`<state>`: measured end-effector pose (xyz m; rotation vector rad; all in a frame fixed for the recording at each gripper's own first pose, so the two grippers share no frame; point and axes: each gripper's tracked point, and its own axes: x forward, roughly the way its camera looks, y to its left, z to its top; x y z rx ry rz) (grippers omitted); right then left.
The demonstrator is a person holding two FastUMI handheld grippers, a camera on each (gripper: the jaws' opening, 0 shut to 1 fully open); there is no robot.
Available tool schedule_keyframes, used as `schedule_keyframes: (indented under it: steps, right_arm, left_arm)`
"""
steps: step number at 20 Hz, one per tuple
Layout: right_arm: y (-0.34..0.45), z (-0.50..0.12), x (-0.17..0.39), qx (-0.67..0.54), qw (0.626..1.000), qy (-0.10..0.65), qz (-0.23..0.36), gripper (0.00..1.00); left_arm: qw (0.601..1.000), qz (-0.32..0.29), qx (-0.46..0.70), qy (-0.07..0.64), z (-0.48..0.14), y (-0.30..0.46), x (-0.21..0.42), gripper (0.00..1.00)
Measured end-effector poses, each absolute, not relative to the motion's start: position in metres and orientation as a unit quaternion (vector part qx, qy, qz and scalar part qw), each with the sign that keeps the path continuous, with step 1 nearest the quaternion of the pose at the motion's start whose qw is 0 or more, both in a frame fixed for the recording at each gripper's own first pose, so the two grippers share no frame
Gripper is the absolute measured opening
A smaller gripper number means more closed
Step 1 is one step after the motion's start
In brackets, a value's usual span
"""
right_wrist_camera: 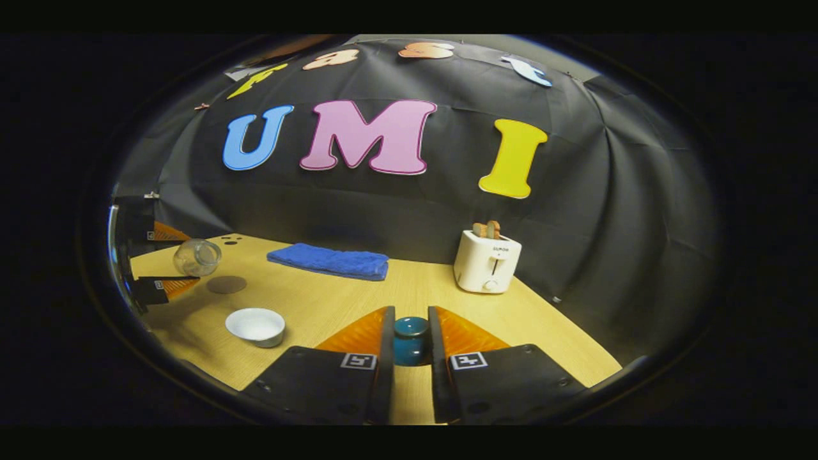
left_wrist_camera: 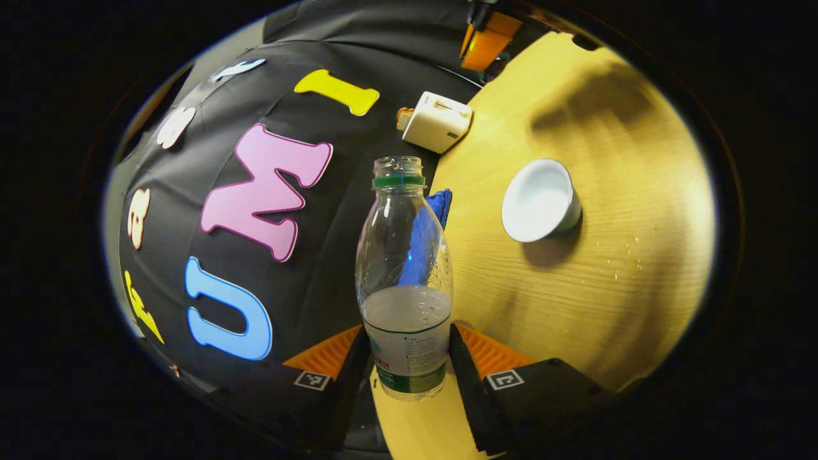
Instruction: Open the teacup lid with one hand, grasp the water bottle and pour water into the teacup with the other hand; after pouring, place the water bottle on the coaster and then close the teacup lid.
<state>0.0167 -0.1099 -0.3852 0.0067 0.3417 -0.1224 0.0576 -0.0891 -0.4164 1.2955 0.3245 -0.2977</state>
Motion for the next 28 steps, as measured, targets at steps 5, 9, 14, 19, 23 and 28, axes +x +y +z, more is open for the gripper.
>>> schedule_keyframes:
  steps: [5,9,14,19,23,28]
  right_arm:
    - [-0.11,-0.385,0.017,-0.001,0.984,0.169,-0.057,0.32]
    - [-0.106,-0.387,0.019,-0.007,0.984,0.168,-0.05,0.27]
    - [-0.106,-0.386,0.018,-0.005,0.985,0.164,-0.051,0.22]
    - [-0.104,-0.386,0.017,-0.013,0.986,0.161,-0.045,0.32]
    - [-0.104,-0.385,0.015,-0.016,0.986,0.16,-0.044,0.32]
    - [-0.105,-0.386,0.015,-0.016,0.986,0.16,-0.043,0.27]
  left_arm:
    - [0.737,-0.146,0.644,0.146,-0.419,-0.087,0.061,0.73]
    - [0.696,-0.158,0.687,0.137,-0.42,-0.084,0.068,0.74]
    - [0.66,-0.172,0.719,0.133,-0.423,-0.076,0.073,0.74]
    - [0.624,-0.178,0.751,0.122,-0.421,-0.073,0.078,0.74]
    - [0.601,-0.18,0.772,0.105,-0.418,-0.074,0.085,0.74]
    - [0.575,-0.187,0.792,0.082,-0.412,-0.08,0.09,0.73]
